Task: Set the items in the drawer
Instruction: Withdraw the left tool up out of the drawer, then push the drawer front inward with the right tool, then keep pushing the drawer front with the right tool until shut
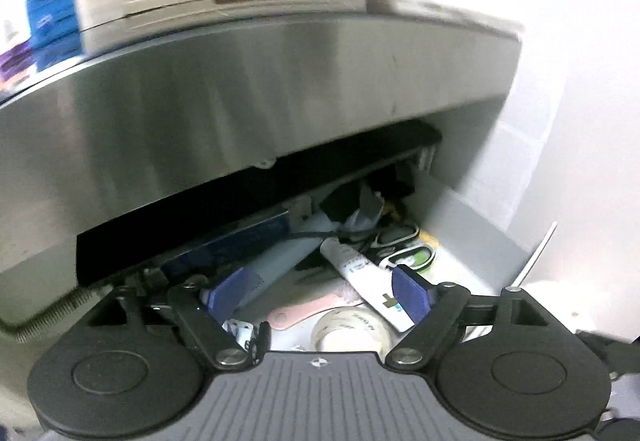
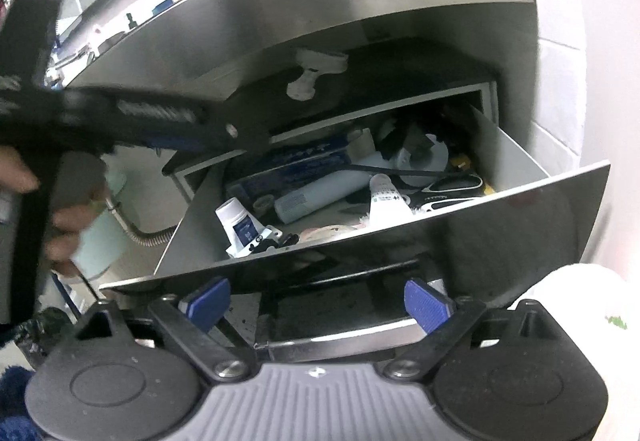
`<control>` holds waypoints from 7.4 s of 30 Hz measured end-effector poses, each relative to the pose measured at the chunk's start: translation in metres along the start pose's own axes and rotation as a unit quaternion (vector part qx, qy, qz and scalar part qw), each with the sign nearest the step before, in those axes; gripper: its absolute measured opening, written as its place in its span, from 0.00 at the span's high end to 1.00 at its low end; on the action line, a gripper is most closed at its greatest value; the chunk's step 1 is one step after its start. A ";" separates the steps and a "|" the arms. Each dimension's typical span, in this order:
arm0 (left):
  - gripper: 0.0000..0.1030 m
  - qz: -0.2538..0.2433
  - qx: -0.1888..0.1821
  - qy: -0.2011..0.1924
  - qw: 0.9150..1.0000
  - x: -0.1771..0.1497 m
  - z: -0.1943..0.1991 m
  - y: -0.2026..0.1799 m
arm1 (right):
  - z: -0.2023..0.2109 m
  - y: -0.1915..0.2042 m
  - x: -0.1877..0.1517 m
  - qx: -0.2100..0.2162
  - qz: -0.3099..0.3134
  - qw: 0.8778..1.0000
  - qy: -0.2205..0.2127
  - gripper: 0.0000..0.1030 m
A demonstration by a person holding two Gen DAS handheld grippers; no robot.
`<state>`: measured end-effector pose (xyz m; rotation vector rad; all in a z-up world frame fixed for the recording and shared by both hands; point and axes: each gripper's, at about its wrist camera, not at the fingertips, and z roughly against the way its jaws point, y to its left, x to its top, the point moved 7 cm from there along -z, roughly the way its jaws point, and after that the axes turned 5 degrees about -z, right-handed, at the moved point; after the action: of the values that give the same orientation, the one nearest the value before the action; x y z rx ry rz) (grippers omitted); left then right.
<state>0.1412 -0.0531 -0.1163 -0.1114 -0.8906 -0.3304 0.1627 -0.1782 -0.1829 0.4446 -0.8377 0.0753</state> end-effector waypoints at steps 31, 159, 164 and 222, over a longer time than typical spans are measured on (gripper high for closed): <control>0.01 0.074 0.145 -0.158 0.974 -0.042 0.132 0.009 | -0.036 0.017 -0.011 -0.070 0.094 0.992 0.051 0.09; 0.01 0.061 0.101 -0.187 0.975 -0.051 0.142 0.004 | -0.088 0.013 -0.002 -0.107 0.111 0.986 0.062 0.06; 0.01 0.061 0.100 -0.184 0.976 -0.050 0.141 0.005 | -0.088 0.013 -0.002 -0.107 0.112 0.986 0.062 0.06; 0.00 0.056 0.093 -0.194 0.975 -0.055 0.144 0.002 | -0.118 0.014 0.019 -0.102 0.113 0.988 0.029 0.04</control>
<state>0.0030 -0.0051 -0.0684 -0.0531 -1.2917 -0.1193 0.2549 -0.1196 -0.2323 0.1530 -0.8265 0.2101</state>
